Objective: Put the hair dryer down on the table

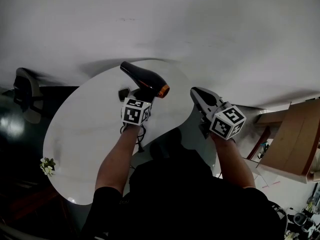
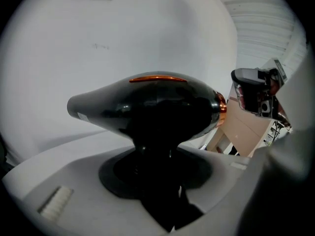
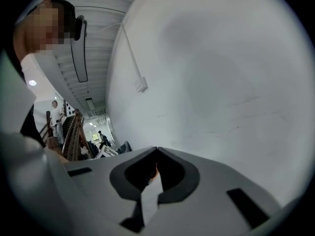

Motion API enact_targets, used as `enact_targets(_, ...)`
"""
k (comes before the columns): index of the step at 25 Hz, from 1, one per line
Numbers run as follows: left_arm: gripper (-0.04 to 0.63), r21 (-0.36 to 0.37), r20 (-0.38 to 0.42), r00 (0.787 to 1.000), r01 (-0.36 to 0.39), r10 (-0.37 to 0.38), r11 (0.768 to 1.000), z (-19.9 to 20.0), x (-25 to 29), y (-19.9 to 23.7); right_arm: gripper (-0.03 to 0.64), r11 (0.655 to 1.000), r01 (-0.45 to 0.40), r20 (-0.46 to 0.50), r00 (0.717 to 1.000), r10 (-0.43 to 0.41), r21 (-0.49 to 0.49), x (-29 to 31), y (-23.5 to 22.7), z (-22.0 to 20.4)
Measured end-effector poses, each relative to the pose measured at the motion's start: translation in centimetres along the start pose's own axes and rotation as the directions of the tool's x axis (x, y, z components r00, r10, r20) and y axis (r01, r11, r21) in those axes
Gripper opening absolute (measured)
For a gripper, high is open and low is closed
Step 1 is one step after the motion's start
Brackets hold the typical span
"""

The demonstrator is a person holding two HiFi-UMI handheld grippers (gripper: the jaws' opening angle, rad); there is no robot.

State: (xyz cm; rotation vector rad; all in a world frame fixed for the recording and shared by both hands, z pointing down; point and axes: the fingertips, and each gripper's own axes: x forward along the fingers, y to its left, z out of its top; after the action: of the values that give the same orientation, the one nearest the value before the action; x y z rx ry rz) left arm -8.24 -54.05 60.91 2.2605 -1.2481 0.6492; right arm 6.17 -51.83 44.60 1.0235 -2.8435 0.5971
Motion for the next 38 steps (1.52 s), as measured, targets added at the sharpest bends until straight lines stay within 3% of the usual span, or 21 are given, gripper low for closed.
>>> enact_targets(7,0.17,0.018,-0.151,0.988,-0.005,0.007,1.0,-1.9,5.1,1.2,0.012,0.999,0.023,-0.022,1.0,-0.022,0.034,-0.2,-3.3,-1.0)
enact_targets(14,0.17,0.007,-0.289,0.957,-0.013,0.014,1.0,-4.3,8.5,2.0,0.012,0.997,0.049,-0.057,0.997,-0.046,0.052,-0.7,-5.6,-2.4)
enact_targets(22,0.171,0.038,-0.385,0.922,-0.022,0.035,0.999,-6.5,10.7,2.6,0.012,0.995,0.074,-0.066,0.995,-0.07,0.062,-1.2,-6.9,-3.0)
enact_targets(25,0.172,0.081,-0.383,0.921,-0.044,0.072,0.996,-6.0,11.1,3.3,0.012,0.994,0.092,-0.061,0.994,-0.088,0.063,-1.6,-7.6,-2.9)
enact_targets(29,0.172,0.057,-0.409,0.911,-0.04,0.06,0.998,-6.8,11.4,3.1,0.012,0.992,0.107,-0.064,0.993,-0.103,0.061,-2.1,-8.4,-2.8)
enact_targets(34,0.176,0.094,-0.383,0.921,-0.038,0.071,0.995,-5.9,11.5,3.0,0.012,0.994,0.102,-0.072,0.993,-0.098,0.051,-1.7,-8.2,-2.7)
enact_targets(38,0.191,0.089,-0.426,0.903,-0.016,0.052,0.996,-7.9,11.5,2.5,0.012,0.997,0.077,-0.078,0.994,-0.074,0.031,-1.0,-6.9,-2.2)
